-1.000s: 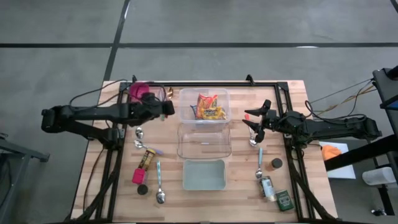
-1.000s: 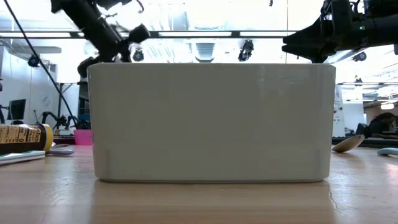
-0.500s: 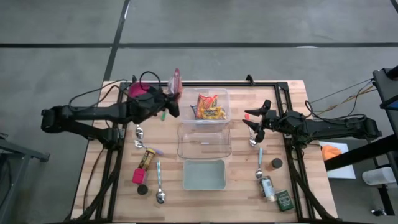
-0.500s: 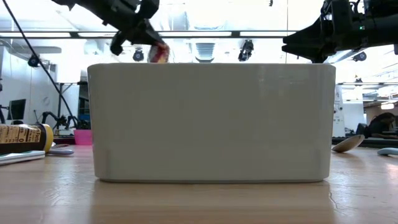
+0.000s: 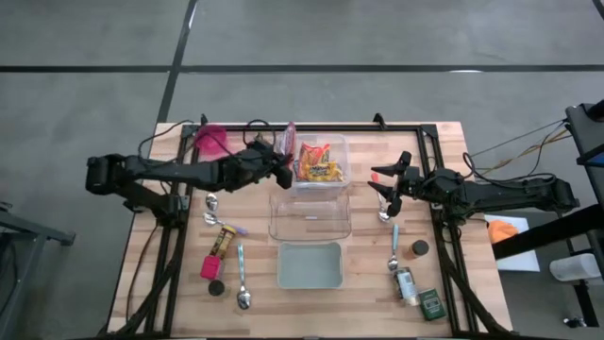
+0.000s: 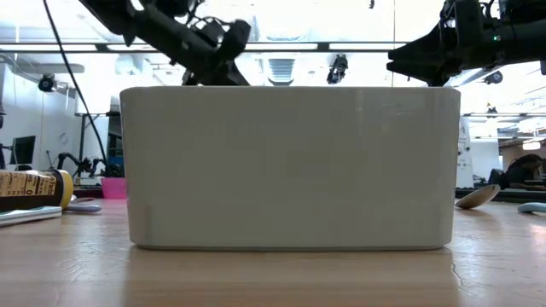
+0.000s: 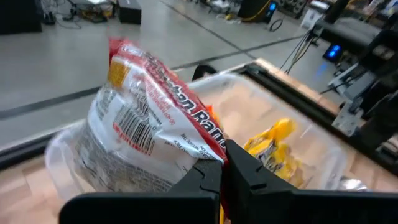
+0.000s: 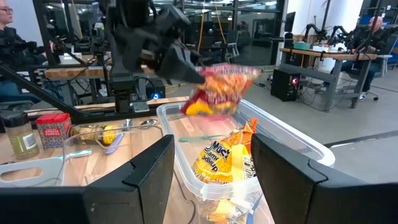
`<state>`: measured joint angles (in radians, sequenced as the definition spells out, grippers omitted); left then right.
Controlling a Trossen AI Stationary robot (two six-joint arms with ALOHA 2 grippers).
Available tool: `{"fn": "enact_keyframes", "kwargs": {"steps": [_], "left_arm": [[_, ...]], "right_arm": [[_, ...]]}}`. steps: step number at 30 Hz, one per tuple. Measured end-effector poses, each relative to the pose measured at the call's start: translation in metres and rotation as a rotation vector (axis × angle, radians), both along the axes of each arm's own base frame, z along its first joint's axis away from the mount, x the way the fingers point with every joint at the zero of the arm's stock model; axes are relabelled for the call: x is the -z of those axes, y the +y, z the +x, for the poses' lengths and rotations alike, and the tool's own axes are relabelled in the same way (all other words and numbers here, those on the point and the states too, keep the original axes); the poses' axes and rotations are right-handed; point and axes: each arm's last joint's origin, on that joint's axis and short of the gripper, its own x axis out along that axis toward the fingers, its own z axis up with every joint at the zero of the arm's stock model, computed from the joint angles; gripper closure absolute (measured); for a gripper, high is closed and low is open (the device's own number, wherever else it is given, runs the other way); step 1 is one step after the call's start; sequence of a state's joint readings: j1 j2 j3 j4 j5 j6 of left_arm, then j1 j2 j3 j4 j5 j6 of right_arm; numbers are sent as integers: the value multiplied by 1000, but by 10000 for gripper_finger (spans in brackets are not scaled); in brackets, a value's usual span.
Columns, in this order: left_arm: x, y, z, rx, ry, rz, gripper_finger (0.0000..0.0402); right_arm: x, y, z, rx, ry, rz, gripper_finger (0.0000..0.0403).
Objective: Pick & Place Food Item
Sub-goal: Put the red noodle pack into the white bin
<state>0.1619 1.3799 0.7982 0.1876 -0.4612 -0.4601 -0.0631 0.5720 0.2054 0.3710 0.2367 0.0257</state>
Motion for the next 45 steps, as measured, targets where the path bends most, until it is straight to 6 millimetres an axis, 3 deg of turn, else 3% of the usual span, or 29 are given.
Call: {"fn": "enact_keyframes", "kwargs": {"steps": [9,20,39,45], "left_arm": [[29,3,12,-45,41,-109,398],[29,3,10,-47,51,-115,389],[26,2,10,-29,39,-112,175],[12,1,6,-9,-4,-69,129]], "right_arm": [[0,0,0,0,0,0,192],[0,0,0,0,0,0,192],[0,0,0,0,0,0,192],[0,0,0,0,0,0,192]]}}
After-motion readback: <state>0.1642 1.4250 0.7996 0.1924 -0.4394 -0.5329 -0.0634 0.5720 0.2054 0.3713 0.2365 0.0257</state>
